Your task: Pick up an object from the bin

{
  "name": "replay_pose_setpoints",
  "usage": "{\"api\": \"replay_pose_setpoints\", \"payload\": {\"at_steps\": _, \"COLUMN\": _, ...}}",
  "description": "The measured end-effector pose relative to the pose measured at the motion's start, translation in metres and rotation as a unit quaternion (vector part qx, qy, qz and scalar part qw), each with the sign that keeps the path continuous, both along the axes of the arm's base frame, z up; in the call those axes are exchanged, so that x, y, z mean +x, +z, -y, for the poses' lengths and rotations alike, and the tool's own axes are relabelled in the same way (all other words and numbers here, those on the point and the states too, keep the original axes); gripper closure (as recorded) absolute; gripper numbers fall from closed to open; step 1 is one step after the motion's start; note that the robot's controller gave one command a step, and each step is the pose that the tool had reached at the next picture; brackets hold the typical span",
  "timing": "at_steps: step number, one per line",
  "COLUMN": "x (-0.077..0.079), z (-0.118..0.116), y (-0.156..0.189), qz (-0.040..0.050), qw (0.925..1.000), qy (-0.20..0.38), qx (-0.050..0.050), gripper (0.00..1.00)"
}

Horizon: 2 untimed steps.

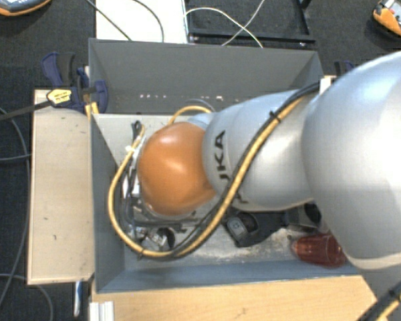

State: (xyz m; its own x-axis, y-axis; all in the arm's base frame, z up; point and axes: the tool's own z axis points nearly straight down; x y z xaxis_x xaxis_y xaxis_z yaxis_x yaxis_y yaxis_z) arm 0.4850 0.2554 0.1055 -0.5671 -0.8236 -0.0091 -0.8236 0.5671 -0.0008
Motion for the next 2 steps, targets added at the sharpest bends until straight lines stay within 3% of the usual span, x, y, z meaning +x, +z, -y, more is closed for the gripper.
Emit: {"api": "replay_pose_setpoints", "payload": {"at_steps": 2, "x": -0.001, "z": 0.0, "y": 0.021, "qz": -0.0012, "qw": 1.0, "qy": -0.001, "qx": 0.0, "gripper": 1.0}}
